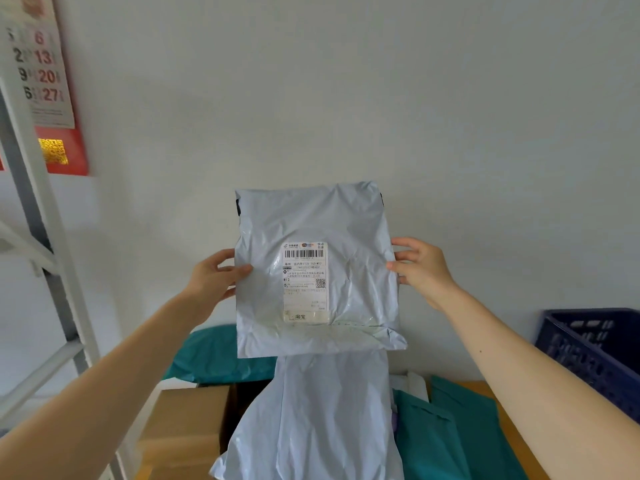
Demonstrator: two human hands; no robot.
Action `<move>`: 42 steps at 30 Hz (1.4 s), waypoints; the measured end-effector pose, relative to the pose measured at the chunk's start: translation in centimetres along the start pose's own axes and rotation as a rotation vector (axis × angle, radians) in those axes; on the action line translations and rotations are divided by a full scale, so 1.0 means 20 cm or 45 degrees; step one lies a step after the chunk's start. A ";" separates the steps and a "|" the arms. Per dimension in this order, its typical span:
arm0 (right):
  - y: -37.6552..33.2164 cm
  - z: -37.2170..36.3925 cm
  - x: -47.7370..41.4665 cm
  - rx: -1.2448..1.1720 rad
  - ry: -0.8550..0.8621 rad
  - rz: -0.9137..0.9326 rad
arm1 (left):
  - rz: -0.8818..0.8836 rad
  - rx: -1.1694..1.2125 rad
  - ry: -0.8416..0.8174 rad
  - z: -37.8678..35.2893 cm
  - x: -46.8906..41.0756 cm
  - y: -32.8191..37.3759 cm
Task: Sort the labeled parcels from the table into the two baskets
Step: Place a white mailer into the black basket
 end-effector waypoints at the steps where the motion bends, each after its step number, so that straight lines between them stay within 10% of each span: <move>1: 0.01 0.01 0.00 -0.005 0.003 0.001 | 0.000 -0.017 0.000 0.00 0.01 0.01; 21: 0.19 0.27 0.18 -0.052 0.093 -0.075 | -0.055 -0.198 0.051 -0.16 0.21 -0.03; 42: 0.13 0.92 1.42 -0.003 0.678 -0.169 | -0.098 -0.176 -0.596 -0.92 0.74 -0.13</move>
Point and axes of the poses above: each hand's wrist, its own x-axis away from the middle knuckle, its own z-axis out of the back of the hand, y = z × x, the point moved 10 cm from there along -x, towards the middle knuckle, and after that the axes turned 12 degrees about -x, right-handed, at the moved point
